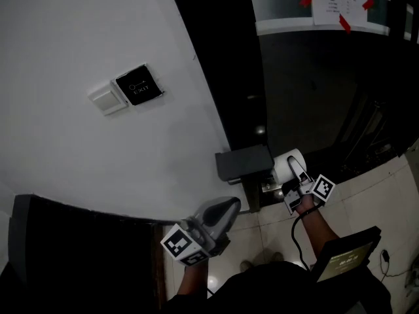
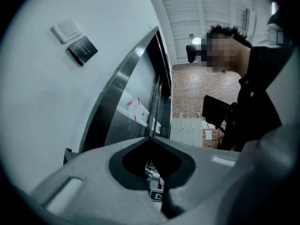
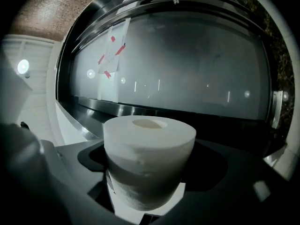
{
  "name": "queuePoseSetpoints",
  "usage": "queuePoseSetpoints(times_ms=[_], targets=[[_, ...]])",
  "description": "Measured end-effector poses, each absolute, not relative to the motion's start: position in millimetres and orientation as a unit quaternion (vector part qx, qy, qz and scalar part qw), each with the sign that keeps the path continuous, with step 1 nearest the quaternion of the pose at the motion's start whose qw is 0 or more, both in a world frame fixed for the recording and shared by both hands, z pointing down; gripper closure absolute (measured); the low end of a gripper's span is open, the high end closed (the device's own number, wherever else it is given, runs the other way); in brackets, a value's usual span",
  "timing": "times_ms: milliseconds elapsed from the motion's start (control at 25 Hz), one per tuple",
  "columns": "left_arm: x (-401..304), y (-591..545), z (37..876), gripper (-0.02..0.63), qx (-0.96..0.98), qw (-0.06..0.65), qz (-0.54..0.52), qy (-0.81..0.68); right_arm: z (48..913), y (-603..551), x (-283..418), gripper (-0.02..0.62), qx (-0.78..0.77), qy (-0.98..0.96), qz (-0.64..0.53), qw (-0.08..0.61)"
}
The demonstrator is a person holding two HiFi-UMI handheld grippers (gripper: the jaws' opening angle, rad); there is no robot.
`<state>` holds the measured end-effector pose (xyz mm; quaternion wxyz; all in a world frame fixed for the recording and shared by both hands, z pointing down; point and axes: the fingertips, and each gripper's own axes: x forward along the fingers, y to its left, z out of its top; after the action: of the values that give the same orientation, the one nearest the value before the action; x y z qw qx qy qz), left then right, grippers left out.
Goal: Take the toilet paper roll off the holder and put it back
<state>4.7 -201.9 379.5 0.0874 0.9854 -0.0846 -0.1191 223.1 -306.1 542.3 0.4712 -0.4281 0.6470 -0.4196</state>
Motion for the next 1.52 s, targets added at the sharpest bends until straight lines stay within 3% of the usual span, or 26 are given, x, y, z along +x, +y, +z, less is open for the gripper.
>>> queuePoseSetpoints(times_ms=[640,1520], targets=[[-8,-205,379,0.606,0.980,0.101,-0.129,-0.108,548,-326,166,0.121,-0.368,0.615,-0.462,0.522],[-28,-204,376,0.606,0.978,0.101,-0.134,-0.121,551,-320,64,0.120,-0.350,0.674,-0.477,0.442]])
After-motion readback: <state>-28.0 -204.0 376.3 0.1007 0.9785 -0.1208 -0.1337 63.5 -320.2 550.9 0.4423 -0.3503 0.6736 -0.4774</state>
